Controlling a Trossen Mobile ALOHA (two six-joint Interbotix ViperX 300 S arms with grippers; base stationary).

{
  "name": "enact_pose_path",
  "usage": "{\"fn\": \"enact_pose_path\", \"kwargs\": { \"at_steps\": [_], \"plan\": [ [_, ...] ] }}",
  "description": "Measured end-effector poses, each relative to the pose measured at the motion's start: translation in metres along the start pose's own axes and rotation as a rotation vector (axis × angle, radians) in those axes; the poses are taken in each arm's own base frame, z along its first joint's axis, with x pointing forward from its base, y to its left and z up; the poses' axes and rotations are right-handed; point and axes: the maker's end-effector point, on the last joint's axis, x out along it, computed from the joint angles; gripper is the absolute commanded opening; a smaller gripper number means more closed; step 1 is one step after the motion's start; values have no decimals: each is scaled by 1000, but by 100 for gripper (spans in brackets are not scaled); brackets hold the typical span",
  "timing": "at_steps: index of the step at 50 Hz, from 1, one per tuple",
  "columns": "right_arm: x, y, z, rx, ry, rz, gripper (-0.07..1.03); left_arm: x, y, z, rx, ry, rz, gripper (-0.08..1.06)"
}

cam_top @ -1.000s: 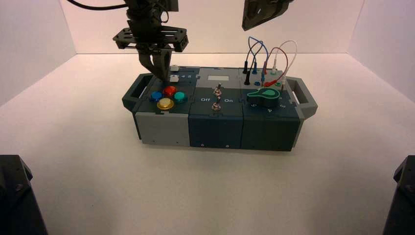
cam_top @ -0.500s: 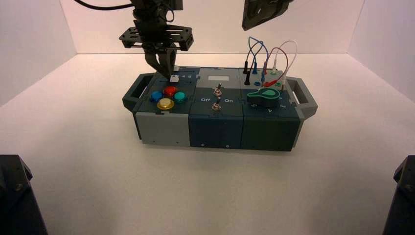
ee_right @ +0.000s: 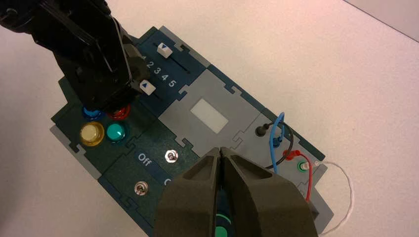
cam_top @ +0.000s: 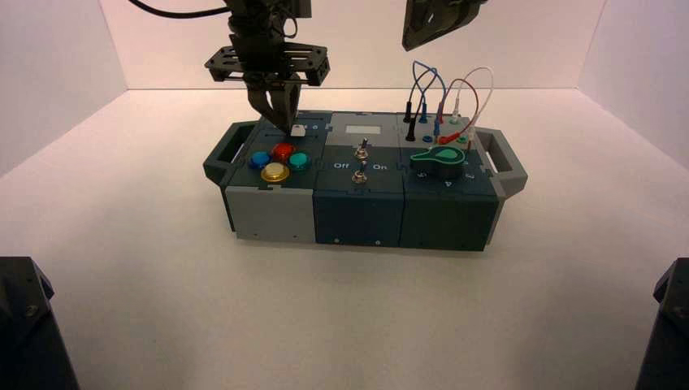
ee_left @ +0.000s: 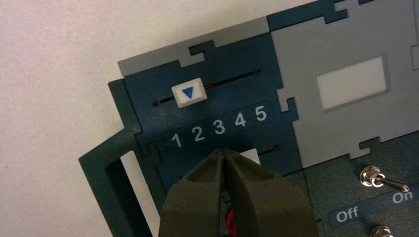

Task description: Move the bottom slider to position 5.

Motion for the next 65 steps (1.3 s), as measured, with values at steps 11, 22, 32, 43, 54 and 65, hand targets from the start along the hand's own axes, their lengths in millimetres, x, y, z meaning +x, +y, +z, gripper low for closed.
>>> {"fn": "enact_pose_path", "kwargs": {
  "at_steps": [11, 22, 32, 43, 54, 65],
  "plan": [
    [0, 0, 0, 0, 0, 0, -2, 0, -7, -2, 6, 1, -4, -3],
    [0, 0, 0, 2, 0, 0, -2, 0, -14, -2, 18, 0, -10, -3],
    [0, 0, 0, 0, 0, 0, -2, 0, -16, -1, 13, -2, -16, -3],
    [0, 0, 0, 0, 0, 0, -2, -1, -19, -2, 11, 2, -21, -3],
    [-2, 0, 2, 0, -8, 0, -2, -2, -20, 0, 10, -2, -21, -3],
    [-3, 0, 2, 0, -8, 0, -2, -18, -16, -7, 10, -22, -24, -3]
  ]
}}
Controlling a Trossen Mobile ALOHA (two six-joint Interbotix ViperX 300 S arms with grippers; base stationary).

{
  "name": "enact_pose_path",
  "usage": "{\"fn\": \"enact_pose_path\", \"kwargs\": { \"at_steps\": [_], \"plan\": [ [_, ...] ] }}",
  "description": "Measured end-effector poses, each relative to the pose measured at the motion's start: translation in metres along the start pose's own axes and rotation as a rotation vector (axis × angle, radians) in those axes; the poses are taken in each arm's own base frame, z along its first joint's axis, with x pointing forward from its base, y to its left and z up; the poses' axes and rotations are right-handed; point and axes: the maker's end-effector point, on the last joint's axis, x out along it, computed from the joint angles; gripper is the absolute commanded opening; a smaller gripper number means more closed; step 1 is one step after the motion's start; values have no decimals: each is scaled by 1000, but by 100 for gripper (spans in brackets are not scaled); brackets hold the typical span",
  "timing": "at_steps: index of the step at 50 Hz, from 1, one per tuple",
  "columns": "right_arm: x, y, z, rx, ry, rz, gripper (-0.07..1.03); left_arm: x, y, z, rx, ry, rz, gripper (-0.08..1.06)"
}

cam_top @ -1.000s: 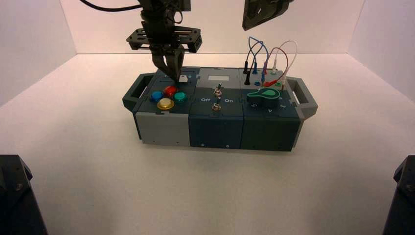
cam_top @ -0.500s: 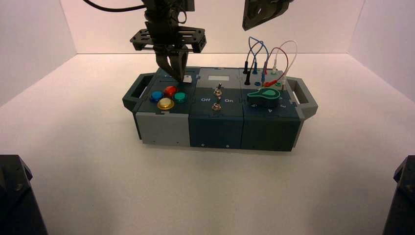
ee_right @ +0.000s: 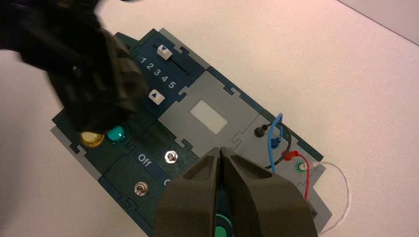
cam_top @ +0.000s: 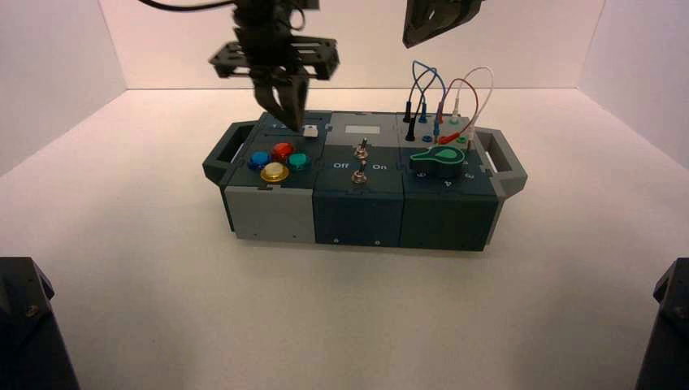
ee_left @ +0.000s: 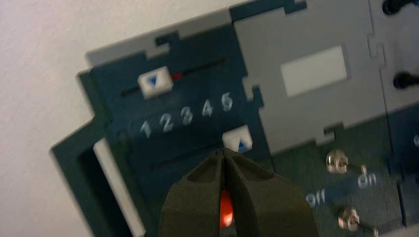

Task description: Move the bottom slider to position 5.

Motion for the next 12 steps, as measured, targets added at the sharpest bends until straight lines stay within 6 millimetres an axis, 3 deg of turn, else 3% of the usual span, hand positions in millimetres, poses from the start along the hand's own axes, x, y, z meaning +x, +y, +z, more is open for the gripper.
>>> {"fn": "enact_pose_path", "kwargs": {
  "at_steps": [12],
  "plan": [
    [-4, 0, 3, 0, -14, 0, -2, -26, 20, -4, -50, -49, 7, -3]
  ]
}}
